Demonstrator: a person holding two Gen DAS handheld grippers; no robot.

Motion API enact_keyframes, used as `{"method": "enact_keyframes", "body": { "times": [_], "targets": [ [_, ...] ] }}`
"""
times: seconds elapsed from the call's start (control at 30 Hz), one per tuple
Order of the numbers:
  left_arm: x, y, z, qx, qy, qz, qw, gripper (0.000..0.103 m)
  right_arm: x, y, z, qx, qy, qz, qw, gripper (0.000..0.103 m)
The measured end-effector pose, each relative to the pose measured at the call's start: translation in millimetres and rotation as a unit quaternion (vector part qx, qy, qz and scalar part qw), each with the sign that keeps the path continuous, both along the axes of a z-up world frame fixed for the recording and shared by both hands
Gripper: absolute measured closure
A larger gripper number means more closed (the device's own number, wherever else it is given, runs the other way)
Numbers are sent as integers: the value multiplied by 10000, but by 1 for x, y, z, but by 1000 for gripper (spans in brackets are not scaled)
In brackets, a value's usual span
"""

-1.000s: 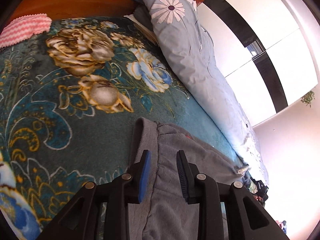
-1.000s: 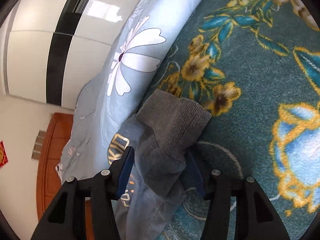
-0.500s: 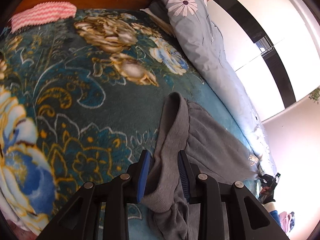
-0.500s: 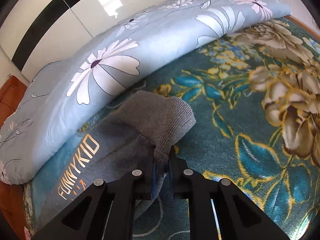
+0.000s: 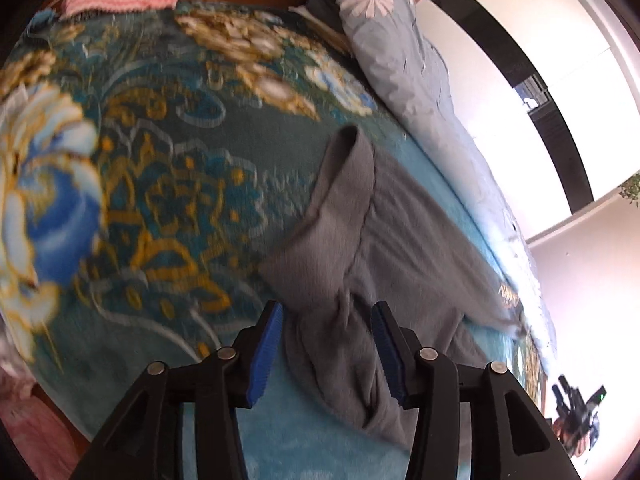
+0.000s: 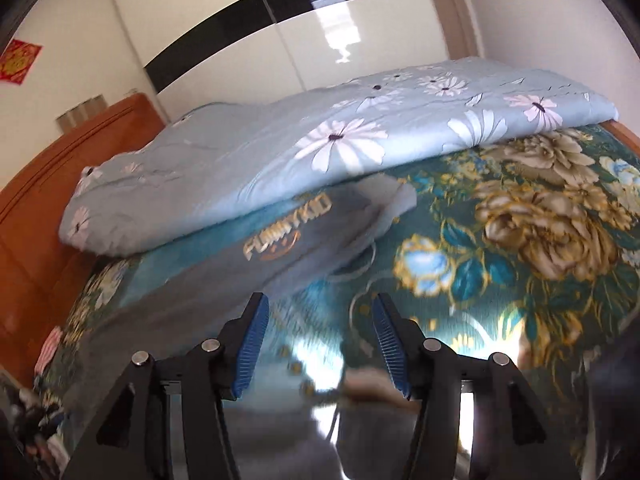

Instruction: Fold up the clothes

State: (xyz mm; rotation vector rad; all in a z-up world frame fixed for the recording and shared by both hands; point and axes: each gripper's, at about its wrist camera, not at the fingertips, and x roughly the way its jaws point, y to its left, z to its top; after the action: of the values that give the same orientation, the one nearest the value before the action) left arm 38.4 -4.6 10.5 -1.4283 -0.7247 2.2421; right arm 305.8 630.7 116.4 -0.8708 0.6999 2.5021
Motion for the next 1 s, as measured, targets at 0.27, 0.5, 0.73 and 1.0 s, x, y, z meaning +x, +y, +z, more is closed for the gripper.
{"method": "enact_keyframes", "body": {
  "times": [0.27,0.5,0.73,1.0],
  "targets": [
    [11,20,-20,220,-172,-93,9996,53,126,-42,-67,-838,-432,-576,9939,47],
    [7,8,-23,639,-234,305,9972,77,114,-20,-106,-2353,630,-701,9673,47],
    [12,-9,5,1133,76,494,9923,90,101,-6,-91,-2563,967,-659,9595,98],
    [-36,6,83,1809,256,755,9803,90,27,29,21,-1443,1637,-458,9748,98]
  ]
}}
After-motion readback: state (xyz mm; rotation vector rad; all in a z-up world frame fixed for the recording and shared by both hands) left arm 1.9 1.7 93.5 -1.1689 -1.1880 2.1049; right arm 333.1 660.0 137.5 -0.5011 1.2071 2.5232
